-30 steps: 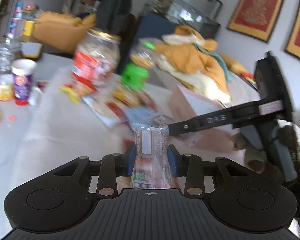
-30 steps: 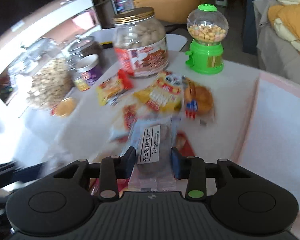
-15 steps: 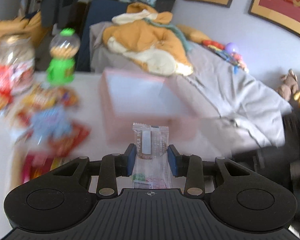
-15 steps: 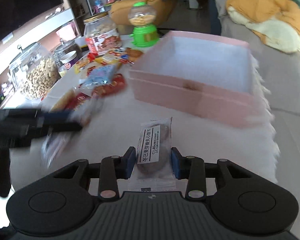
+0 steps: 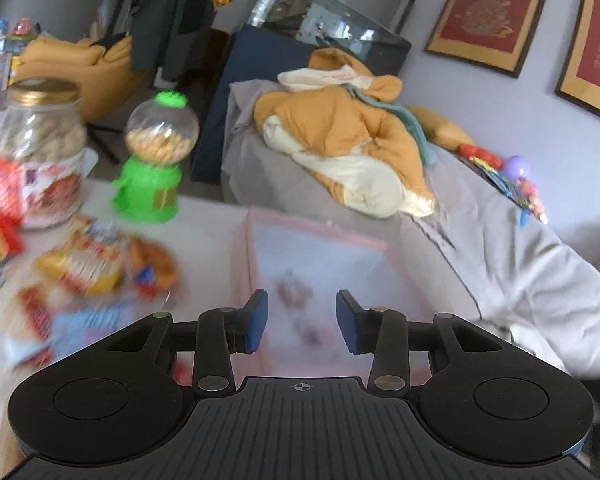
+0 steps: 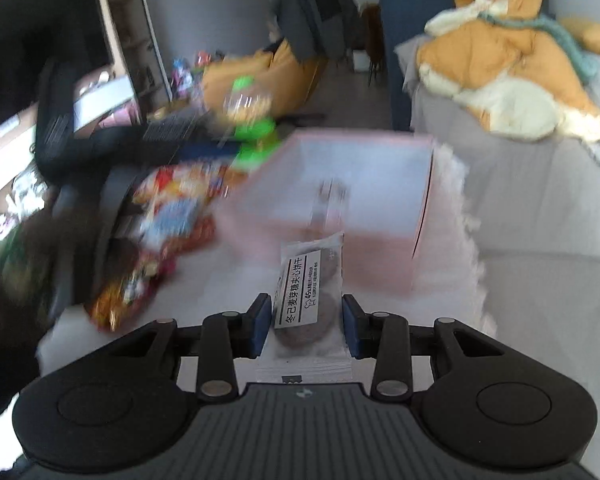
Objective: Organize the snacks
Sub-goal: 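Carry both packets over the pink box and open both tools to drop them, then grasp a clear grain-bar packet with the left tool while the right tool grasps the blue Peppa Pig packet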
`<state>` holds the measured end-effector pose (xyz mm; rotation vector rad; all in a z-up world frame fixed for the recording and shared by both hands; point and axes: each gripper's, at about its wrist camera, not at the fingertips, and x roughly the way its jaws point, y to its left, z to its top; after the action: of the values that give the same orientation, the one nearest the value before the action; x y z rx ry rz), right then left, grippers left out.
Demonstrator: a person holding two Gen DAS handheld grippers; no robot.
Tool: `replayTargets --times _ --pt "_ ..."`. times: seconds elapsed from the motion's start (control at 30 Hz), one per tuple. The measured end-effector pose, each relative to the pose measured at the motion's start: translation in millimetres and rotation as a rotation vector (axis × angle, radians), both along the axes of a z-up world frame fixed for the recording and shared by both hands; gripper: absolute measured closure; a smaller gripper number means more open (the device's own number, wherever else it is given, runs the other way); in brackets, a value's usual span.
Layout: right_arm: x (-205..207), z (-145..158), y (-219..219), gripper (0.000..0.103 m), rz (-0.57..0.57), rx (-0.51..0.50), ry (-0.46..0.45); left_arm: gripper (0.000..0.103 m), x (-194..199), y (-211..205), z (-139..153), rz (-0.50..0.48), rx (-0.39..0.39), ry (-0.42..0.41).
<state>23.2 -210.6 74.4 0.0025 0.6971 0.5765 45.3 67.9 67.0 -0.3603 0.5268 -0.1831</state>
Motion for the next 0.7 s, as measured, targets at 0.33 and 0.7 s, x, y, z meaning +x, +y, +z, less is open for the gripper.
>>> replayTargets --times 0.33,0.7 --pt "106.4 26.3 52.1 0.049 -0.073 0.016 -0.033 0.060 -58.6 30.7 -13.2 0.096 0.223 0.034" --pt "53.8 -37.5 94.9 0.049 0.210 -0.081 0.072 0.060 -60.8 69.9 -26.9 0.199 0.218 0.081"
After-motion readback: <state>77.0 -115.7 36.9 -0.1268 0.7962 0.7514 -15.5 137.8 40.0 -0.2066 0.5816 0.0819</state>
